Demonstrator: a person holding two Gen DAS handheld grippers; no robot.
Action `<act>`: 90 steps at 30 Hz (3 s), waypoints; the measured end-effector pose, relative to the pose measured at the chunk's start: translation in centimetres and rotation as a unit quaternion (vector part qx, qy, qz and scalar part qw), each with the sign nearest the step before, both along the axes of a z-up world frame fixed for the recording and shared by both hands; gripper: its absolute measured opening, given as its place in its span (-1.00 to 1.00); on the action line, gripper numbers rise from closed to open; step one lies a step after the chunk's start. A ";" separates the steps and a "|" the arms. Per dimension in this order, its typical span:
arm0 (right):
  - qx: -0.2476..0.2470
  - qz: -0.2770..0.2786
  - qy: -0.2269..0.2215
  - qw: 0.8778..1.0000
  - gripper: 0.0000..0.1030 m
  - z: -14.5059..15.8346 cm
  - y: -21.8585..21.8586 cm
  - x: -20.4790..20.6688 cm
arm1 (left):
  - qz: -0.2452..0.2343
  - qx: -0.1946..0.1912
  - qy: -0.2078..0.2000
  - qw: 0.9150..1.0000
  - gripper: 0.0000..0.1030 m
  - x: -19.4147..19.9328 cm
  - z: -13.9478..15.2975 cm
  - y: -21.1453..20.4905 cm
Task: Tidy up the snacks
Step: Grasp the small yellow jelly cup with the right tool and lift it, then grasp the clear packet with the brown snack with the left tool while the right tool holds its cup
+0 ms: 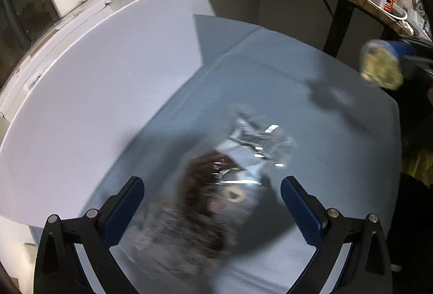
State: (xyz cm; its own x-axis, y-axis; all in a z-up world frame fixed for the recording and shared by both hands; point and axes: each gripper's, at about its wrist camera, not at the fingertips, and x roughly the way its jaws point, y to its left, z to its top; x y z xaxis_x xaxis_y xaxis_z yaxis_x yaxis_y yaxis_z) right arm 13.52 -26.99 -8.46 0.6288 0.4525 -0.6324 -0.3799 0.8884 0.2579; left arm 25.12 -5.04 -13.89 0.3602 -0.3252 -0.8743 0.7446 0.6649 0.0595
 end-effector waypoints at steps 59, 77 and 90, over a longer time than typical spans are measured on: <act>0.036 0.001 -0.003 0.999 -0.34 1.1 0.7 -2.3 | 0.011 -0.079 -0.042 0.996 -0.88 -4.5 4.6 -1.8; 0.062 -0.016 -0.008 0.998 -0.34 1.2 -1.8 -3.6 | 0.038 -0.039 -0.050 0.997 -0.34 -6.2 5.0 -5.4; 0.070 -0.022 -0.004 0.997 -0.34 0.7 -2.8 -3.8 | 0.081 -0.016 -0.039 0.996 0.89 -6.8 2.4 -4.9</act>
State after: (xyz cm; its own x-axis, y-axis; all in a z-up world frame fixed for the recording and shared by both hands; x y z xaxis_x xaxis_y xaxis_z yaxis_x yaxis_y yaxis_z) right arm 9.75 -29.76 -7.81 0.6538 0.5085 -0.5604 -0.3444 0.8594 0.3780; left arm 18.36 -9.93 -11.52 0.4760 -0.2840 -0.8324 0.6214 0.7783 0.0898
